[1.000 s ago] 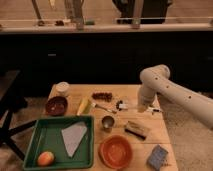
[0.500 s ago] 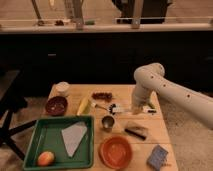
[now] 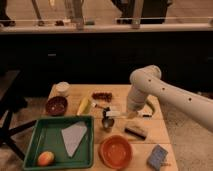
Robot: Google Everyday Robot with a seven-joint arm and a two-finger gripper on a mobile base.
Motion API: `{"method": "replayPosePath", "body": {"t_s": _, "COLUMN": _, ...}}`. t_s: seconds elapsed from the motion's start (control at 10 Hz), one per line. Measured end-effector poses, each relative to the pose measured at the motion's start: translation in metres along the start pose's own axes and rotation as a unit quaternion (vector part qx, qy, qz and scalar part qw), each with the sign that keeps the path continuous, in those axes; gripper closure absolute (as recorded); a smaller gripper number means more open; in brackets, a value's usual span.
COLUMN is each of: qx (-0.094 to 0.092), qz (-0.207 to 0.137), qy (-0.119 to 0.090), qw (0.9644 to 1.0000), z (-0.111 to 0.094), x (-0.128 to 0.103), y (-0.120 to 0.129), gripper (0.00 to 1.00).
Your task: Place brush in metal cup
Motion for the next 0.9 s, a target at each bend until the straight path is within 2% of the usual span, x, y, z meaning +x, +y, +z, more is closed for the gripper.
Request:
{"method": "replayPosePath", "body": {"t_s": 0.2, "qx": -0.003, "qz": -0.013, "qy": -0.004, "qw": 0.9999, "z": 0.0018, "x": -0.0141, "y": 0.0046, "gripper": 1.00}}
{"method": "replayPosePath", "body": {"t_s": 0.9, "qx": -0.004, "qz": -0.014, "qy": -0.003, "qw": 0.9999, "z": 0.0017, "x": -0.0131, "y": 0.0052, "gripper": 1.00}}
